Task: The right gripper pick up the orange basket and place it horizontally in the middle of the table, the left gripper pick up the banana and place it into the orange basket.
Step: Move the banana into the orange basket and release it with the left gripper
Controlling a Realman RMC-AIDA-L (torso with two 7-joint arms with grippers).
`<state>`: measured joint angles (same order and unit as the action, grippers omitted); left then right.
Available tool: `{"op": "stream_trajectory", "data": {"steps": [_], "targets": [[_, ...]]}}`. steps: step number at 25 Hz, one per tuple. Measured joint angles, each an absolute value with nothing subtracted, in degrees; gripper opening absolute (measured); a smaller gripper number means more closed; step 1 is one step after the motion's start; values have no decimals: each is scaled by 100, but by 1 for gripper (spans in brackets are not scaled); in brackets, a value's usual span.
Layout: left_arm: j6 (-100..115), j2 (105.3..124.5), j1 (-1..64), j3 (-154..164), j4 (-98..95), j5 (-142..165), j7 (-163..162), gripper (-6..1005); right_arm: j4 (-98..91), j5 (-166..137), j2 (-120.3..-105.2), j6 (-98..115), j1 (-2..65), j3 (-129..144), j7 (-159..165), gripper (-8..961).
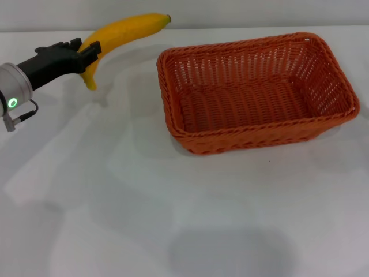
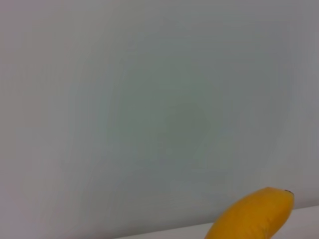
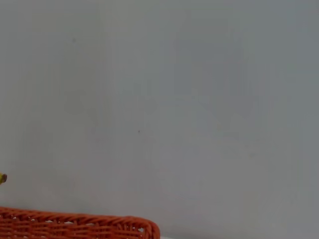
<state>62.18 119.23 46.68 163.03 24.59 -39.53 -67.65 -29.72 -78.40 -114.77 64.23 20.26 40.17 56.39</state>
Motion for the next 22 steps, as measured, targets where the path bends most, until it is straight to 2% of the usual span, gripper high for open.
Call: {"op": "stream_trajectory", "data": {"steps": [22], "targets": [[7505,11889,4918,16303,2447,-4797,-6521,451,-2883,-7839,-11496,6249,2050,4017,5591,840]]}}
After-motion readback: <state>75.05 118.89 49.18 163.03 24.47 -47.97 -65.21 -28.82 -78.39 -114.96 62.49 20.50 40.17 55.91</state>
